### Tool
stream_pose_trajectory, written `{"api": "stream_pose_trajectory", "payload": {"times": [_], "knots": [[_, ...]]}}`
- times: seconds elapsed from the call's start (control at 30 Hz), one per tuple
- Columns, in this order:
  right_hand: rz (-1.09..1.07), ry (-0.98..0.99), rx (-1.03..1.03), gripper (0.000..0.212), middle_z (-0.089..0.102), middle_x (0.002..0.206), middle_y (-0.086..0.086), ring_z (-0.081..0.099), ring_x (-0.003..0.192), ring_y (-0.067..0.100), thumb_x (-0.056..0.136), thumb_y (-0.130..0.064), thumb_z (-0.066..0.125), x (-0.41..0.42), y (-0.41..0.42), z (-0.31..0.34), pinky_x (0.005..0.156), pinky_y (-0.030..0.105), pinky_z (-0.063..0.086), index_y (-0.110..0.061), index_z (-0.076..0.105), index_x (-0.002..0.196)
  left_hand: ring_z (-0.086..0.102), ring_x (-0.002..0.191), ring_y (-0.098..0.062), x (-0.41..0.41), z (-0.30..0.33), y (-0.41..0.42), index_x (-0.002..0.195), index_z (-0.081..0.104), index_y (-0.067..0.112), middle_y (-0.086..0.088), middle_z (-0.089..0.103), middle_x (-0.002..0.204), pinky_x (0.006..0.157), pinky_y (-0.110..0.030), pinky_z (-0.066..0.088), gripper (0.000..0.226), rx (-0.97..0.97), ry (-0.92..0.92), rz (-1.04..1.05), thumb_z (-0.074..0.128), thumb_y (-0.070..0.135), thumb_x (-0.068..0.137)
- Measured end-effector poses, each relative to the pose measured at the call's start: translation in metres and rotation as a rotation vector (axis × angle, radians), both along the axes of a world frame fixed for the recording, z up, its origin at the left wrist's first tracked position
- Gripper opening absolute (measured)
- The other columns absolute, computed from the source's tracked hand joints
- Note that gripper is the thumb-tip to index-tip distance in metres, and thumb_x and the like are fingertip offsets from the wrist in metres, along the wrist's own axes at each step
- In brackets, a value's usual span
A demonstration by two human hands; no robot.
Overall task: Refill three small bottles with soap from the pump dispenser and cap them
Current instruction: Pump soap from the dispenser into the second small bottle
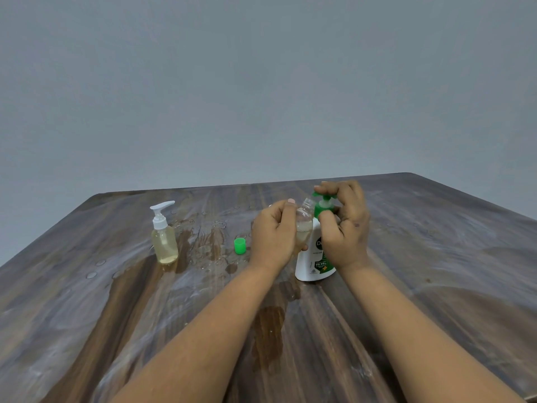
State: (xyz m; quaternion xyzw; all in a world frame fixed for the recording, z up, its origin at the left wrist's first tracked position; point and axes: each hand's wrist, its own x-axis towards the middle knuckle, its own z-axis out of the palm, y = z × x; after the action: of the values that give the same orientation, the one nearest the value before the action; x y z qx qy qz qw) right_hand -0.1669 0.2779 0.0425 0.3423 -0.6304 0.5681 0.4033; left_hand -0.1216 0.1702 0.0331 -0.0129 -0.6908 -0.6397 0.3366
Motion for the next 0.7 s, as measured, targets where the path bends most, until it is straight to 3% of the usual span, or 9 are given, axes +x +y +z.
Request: {"api": "stream_pose_trajectory", "payload": {"times": [0.17,0.37,0.57,0.7], "knots": [[0.013,-0.007,-0.013,0.036,0.054,0.098,-0.013,0.058,0.09,0.007,0.068,-0.008,0.043,-0.0008,0.0001,0.0002,0.064,0.026,0.044,-0.019,0.063,0.095,0.052,0.034,-0.018,-0.0008,-0.0004,0.0002,0.069,0.055,-0.002,-0.006,0.05,0.046,0.042,-0.048,0.053,0.045,0.005,0.013,0.005,0.046,0.026,0.103],[-0.016,-0.024,-0.007,0.029,0.053,0.093,-0.013,0.055,0.088,-0.002,0.067,-0.001,0.045,-0.0014,-0.0008,0.0005,0.068,0.022,0.048,-0.007,0.066,0.086,0.051,0.034,-0.016,-0.0016,-0.0009,0.0,0.068,0.054,-0.001,-0.01,0.049,0.048,0.039,-0.034,0.051,0.044,0.01,0.027,0.005,0.045,0.025,0.103],[-0.005,0.008,-0.005,0.034,0.055,0.095,-0.004,0.056,0.089,0.004,0.069,-0.005,0.044,0.0,0.0003,-0.0001,0.071,0.024,0.047,-0.008,0.066,0.095,0.052,0.034,-0.018,-0.0014,-0.0021,-0.0002,0.067,0.056,0.004,-0.003,0.051,0.045,0.043,-0.055,0.052,0.044,-0.022,0.033,0.005,0.044,0.029,0.102],[0.004,-0.007,-0.018,0.033,0.054,0.096,-0.013,0.057,0.09,0.004,0.069,-0.009,0.043,-0.0003,-0.0001,0.0003,0.069,0.026,0.048,-0.011,0.066,0.093,0.052,0.034,-0.018,-0.0014,-0.0025,0.0004,0.069,0.054,0.001,-0.01,0.048,0.046,0.042,-0.059,0.049,0.046,-0.018,0.027,0.02,0.044,0.031,0.102]]}}
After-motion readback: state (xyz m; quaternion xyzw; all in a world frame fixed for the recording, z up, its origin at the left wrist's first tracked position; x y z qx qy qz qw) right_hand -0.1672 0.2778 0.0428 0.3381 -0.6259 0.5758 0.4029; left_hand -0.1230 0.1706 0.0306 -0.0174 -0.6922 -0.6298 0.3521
